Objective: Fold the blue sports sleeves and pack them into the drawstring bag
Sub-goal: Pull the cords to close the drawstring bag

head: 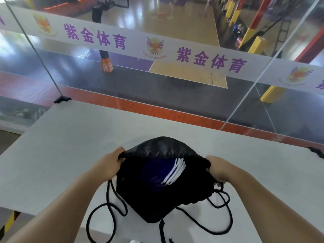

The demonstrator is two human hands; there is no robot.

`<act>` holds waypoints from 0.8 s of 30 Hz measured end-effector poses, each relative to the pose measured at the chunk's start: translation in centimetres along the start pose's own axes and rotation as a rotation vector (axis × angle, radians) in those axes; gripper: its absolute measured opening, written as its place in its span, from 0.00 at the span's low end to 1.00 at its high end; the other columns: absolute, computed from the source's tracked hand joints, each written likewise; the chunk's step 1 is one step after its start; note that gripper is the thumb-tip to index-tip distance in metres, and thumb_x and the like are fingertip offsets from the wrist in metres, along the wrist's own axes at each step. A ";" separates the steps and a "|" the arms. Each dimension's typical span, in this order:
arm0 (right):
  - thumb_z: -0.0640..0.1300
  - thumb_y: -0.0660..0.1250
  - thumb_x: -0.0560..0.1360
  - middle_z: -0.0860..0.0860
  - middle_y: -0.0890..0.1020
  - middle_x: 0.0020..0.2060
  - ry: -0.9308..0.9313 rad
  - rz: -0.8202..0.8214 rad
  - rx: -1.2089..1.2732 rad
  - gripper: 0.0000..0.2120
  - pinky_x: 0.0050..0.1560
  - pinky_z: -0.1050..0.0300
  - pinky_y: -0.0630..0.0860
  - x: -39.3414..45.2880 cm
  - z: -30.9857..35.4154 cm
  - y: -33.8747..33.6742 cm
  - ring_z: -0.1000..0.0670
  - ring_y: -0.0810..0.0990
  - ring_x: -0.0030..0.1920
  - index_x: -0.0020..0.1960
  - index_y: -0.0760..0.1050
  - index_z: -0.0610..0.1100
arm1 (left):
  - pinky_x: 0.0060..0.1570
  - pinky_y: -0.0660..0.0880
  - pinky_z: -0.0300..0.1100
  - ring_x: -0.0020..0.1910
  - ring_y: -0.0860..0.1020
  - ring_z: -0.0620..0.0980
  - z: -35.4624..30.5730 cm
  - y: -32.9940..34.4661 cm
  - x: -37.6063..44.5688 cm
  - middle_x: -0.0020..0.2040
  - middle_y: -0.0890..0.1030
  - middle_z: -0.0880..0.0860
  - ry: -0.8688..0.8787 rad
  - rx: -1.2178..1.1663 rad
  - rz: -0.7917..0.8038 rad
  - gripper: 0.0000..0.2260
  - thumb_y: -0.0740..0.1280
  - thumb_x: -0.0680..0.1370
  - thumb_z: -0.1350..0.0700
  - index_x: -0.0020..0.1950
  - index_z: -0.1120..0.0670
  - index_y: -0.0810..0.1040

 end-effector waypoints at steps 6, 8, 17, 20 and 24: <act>0.42 0.59 0.79 0.42 0.80 0.42 -0.118 -0.196 0.277 0.05 0.32 0.54 0.81 -2.0 2.9 -5.5 0.46 0.82 0.35 0.51 0.70 0.40 | 0.23 0.66 0.40 0.26 0.68 0.50 -4.9 -4.3 0.1 0.32 0.71 0.54 0.085 -0.233 -0.087 0.05 0.59 0.80 0.58 0.47 0.57 0.73; 0.42 0.63 0.78 0.43 0.80 0.40 -0.193 -0.288 0.375 0.08 0.26 0.62 0.76 -3.2 4.6 -8.1 0.49 0.80 0.33 0.53 0.73 0.37 | 0.20 0.61 0.37 0.24 0.65 0.50 -7.0 -6.6 0.2 0.30 0.68 0.54 0.112 -0.333 -0.155 0.07 0.60 0.80 0.60 0.42 0.57 0.72; 0.46 0.62 0.79 0.53 0.78 0.47 -0.389 -0.907 0.624 0.05 0.36 0.64 0.71 -10.1 6.4 -16.4 0.52 0.77 0.45 0.54 0.73 0.49 | 0.39 0.72 0.45 0.37 0.75 0.50 -12.9 -15.2 -1.9 0.38 0.77 0.49 0.351 -0.618 -0.541 0.07 0.63 0.78 0.56 0.42 0.46 0.75; 0.51 0.60 0.79 0.50 0.78 0.43 -0.238 -0.619 0.264 0.08 0.32 0.55 0.76 -8.1 6.0 -14.1 0.49 0.78 0.35 0.53 0.70 0.47 | 0.42 0.70 0.43 0.43 0.77 0.52 -12.4 -12.9 -0.6 0.40 0.78 0.48 0.269 -0.233 -0.394 0.05 0.64 0.78 0.57 0.44 0.48 0.76; 0.56 0.58 0.79 0.45 0.78 0.41 -0.108 -0.457 0.075 0.15 0.37 0.51 0.76 -7.3 4.9 -13.0 0.46 0.77 0.33 0.51 0.68 0.43 | 0.45 0.70 0.44 0.46 0.79 0.54 -11.4 -11.7 0.3 0.42 0.80 0.51 0.213 -0.146 -0.381 0.04 0.65 0.77 0.58 0.48 0.52 0.79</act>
Point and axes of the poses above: each hand's wrist, its own x-axis towards the middle knuckle, its own y-axis out of the palm, z = x × y, the point moved 6 cm from there along x, towards the middle knuckle
